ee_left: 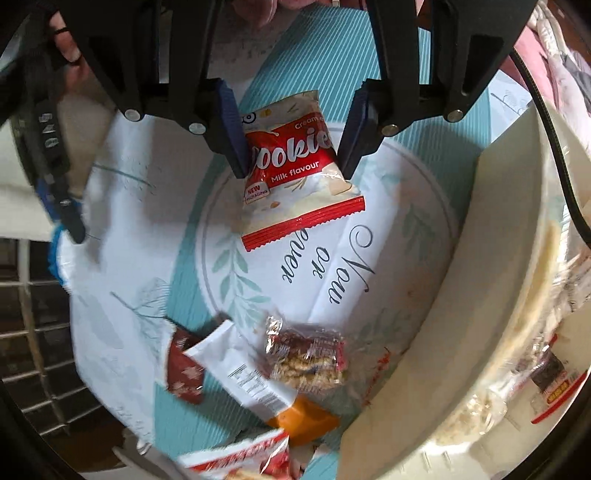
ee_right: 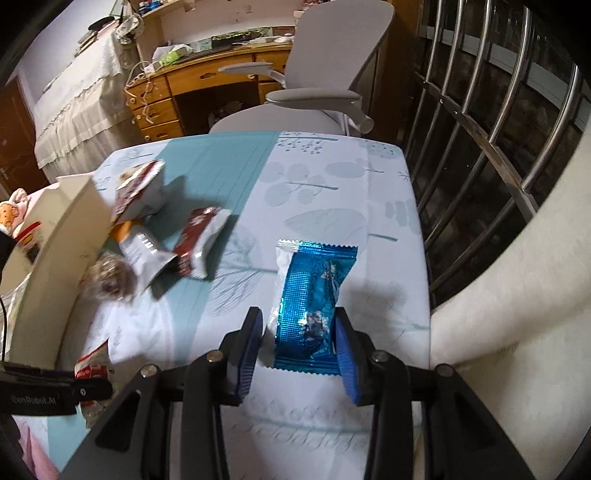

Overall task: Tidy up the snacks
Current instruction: 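Grasp red Cookies packet with left gripper while right grasps blue foil candy, then carry the Cookies packet and blue candy into the white tray and release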

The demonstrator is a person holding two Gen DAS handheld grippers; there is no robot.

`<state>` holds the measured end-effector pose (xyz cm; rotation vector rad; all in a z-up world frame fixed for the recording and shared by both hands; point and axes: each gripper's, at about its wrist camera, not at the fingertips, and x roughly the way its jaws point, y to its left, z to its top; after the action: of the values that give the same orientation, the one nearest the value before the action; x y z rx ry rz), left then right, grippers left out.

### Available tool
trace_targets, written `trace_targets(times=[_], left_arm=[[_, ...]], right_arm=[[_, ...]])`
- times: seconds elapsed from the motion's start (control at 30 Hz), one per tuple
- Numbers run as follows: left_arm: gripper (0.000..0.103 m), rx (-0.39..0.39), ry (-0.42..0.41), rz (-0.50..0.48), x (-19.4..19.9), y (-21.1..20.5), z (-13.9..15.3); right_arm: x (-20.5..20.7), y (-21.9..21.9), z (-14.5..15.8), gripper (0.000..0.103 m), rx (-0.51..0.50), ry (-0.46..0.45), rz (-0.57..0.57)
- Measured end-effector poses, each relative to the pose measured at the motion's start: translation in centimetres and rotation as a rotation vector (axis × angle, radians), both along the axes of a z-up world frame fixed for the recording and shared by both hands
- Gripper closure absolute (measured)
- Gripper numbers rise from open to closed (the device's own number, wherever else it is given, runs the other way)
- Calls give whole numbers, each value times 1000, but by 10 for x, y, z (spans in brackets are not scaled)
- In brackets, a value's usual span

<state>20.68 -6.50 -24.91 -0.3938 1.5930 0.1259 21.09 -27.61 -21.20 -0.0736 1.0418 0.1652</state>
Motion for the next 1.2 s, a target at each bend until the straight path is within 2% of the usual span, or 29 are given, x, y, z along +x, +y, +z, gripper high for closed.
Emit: trace_targets(times=[0.2,0.3,0.47,0.8,1.0,1.2], left_arm=[[56,-77,-69,0,-18,14,39],[56,-92,-88,-8,-23,8,53],[56,-148,-126,-4,-59,26,78],[56,-242,-244,-108,-83,78,122],[56,-261,-300,-180,-84,118,145],[56,-239,-363,-207,-83,162,161]], right_arm=[[-27,18,13,65,-1,10,50],[-39,27,19,65,5,10,71],[-59,45,31,65,5,14,103],[-100,104,62,65,-40,-51,135],[-115,155,87,65,-49,-107,129],[-124,201,98,65,-18,-135,113]])
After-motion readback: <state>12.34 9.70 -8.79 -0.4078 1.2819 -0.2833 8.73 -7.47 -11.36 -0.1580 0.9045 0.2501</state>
